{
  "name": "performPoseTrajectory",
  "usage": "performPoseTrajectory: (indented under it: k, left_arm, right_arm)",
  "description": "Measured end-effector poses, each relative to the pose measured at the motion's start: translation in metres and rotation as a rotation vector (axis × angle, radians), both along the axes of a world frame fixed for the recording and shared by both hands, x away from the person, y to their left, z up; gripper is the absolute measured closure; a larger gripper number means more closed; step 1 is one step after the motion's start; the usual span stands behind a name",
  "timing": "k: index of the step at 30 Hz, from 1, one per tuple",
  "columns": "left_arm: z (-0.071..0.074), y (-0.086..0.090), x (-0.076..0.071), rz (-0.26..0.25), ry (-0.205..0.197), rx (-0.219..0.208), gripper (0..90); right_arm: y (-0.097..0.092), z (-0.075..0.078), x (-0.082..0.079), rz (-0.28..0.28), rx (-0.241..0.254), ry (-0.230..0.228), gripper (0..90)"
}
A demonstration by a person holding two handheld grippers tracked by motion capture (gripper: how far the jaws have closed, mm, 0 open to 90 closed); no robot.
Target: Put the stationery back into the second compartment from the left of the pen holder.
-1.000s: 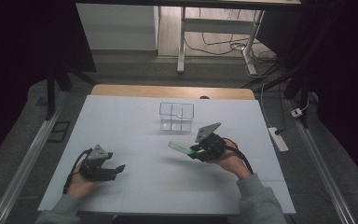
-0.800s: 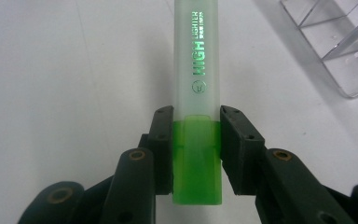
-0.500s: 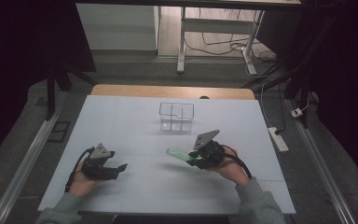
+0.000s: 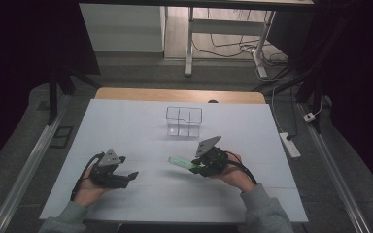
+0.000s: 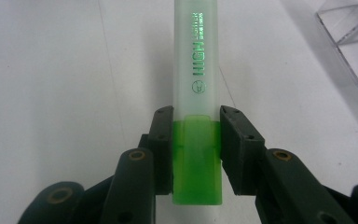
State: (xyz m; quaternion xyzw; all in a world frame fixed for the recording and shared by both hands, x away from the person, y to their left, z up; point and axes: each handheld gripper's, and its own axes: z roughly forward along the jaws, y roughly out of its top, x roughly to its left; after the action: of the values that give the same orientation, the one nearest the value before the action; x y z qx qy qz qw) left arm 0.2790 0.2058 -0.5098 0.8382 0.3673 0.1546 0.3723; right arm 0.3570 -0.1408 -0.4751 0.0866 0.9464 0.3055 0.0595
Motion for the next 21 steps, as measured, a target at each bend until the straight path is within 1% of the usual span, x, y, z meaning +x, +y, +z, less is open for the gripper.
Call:
performPoseTrajectory:
  k: [3, 6, 10, 15, 21]
  left_arm:
    - [0.006, -0.008, 0.002, -0.032, -0.010, 0.004, 23.2]
    - [0.012, -0.020, 0.004, -0.080, -0.016, 0.020, 23.5]
    - [0.019, -0.037, 0.007, -0.131, -0.029, 0.056, 24.0]
    - [0.025, -0.053, 0.010, -0.170, -0.038, 0.073, 24.0]
    - [0.025, -0.064, 0.013, -0.203, -0.029, 0.100, 24.8]
  right_arm:
    - [0.003, -0.001, -0.001, 0.008, -0.008, 0.002, 66.2]
    - [0.006, -0.002, -0.001, 0.021, -0.012, 0.005, 66.1]
    - [0.009, -0.003, -0.003, 0.032, -0.020, 0.008, 66.2]
    - [0.013, -0.004, -0.004, 0.047, -0.025, 0.006, 66.2]
    - [0.017, -0.005, -0.004, 0.065, -0.032, 0.009, 66.2]
